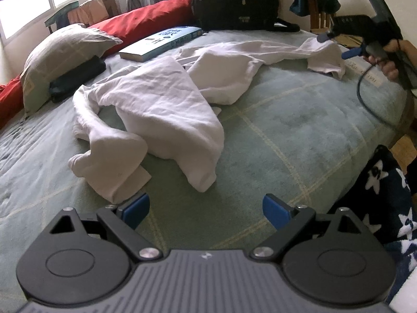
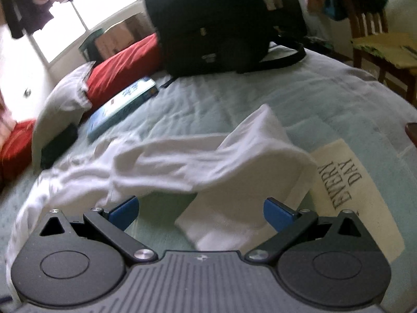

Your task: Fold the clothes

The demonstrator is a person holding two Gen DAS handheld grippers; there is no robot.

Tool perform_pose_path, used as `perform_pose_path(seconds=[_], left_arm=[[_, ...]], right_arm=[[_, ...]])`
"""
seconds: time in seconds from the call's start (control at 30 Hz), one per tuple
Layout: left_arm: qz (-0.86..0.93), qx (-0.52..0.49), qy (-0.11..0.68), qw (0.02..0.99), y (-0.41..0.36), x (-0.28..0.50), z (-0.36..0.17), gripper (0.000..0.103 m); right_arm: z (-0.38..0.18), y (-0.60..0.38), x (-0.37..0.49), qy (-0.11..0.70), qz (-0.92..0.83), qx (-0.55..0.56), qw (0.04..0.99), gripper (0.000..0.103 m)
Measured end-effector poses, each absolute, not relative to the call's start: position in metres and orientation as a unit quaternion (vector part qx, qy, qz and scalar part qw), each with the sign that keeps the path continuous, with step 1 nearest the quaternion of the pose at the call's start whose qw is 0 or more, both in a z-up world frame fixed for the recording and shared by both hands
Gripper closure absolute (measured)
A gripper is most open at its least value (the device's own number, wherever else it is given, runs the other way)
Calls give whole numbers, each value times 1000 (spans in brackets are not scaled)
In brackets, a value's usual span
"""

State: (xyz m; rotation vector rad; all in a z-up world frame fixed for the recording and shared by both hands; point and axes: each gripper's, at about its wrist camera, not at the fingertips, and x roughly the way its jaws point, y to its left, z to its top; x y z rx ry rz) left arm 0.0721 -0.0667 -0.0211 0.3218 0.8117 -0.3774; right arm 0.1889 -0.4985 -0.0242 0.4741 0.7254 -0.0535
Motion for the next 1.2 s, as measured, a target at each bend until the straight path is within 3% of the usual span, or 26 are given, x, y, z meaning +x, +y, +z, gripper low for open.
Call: perform_pose_path(seconds=[0.47,0.83,1.03,1.2], left_arm=[[-173,161,398,886,-70,80,-25,9],[-205,164,388,884,-77,75,-26,9],[-206,158,386,885,-70,71,-25,9],[-200,153,390,886,-64,70,-26,9]], right_arm=[[-31,-554,203,305,-117,296,898,0],[-32,-526,189,374,-114,203,897,0],[-16,-508,183,365,-117,149,911,0],[-14,-510,186,360,-118,179,908,0]])
